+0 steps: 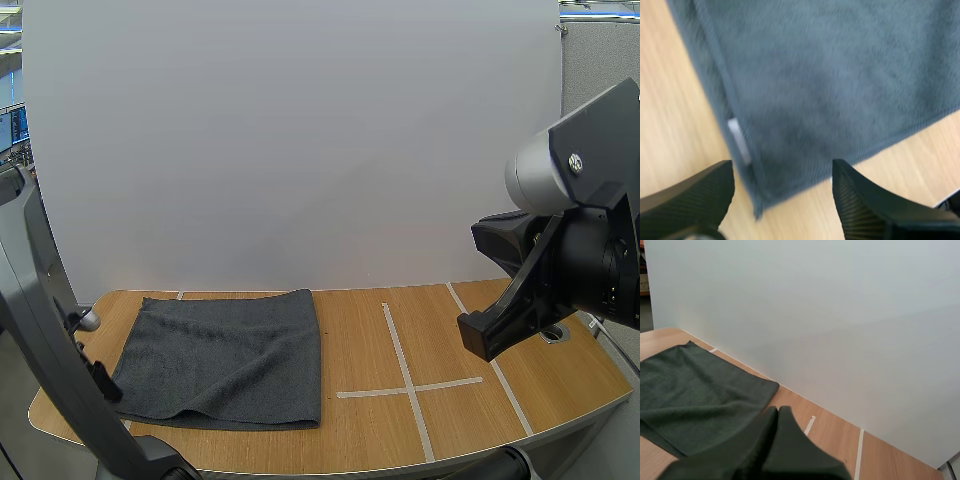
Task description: Fold the towel
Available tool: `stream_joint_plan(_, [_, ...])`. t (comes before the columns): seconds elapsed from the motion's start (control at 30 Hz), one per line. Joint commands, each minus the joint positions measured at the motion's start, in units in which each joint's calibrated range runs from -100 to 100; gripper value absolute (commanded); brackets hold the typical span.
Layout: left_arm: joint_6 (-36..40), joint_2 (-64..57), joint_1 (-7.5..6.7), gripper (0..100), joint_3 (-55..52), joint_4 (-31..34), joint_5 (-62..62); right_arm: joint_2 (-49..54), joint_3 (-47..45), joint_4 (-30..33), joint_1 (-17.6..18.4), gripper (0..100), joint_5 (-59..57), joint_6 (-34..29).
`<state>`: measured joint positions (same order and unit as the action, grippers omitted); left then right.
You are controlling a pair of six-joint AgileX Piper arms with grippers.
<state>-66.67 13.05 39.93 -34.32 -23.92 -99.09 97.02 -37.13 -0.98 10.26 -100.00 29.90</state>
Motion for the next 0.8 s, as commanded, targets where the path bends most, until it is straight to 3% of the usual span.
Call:
stream_joint_plan(0.0, [-1.83,-0.79,1.65,87,-0.99,0.11,-0.91,0.36,-0.07,-1.28,-0.19,0,0.0,0.31])
stream_joint_plan(0.1, [-1.83,-0.79,1.58,83,-1.16,-0.84,-0.91,0.36,-0.07,-1.28,-0.19,0,0.0,0.31])
stream_joint_plan(0.77, [-1.97,1.73,0.48,83,-1.41,-4.01,-0.91,0.36,-0.07,-1.29,-0.19,0,0.0,0.31])
